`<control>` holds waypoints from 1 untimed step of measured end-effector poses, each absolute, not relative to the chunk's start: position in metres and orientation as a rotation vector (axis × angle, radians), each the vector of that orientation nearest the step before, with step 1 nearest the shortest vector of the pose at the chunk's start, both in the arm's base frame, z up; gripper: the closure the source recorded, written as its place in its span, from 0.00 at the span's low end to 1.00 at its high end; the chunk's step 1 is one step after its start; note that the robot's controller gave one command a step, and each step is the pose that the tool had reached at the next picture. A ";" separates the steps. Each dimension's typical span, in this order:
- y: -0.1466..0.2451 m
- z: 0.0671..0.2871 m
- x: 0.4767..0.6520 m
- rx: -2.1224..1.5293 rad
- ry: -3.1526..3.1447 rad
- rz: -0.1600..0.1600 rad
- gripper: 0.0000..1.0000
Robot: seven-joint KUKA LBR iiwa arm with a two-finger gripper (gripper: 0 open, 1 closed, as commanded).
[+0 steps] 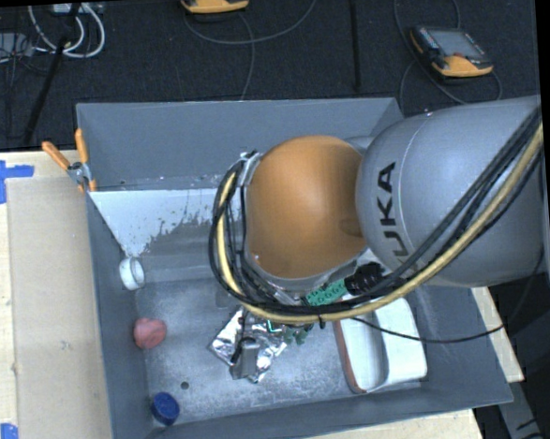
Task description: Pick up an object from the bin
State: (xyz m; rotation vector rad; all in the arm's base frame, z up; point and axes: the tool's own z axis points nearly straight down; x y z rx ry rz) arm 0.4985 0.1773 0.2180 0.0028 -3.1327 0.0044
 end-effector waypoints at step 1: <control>0.097 0.065 0.566 0.201 -3.130 0.003 0.00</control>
Offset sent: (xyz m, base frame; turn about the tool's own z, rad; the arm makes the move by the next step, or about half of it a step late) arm 0.0680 -0.0774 -0.1480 -0.1306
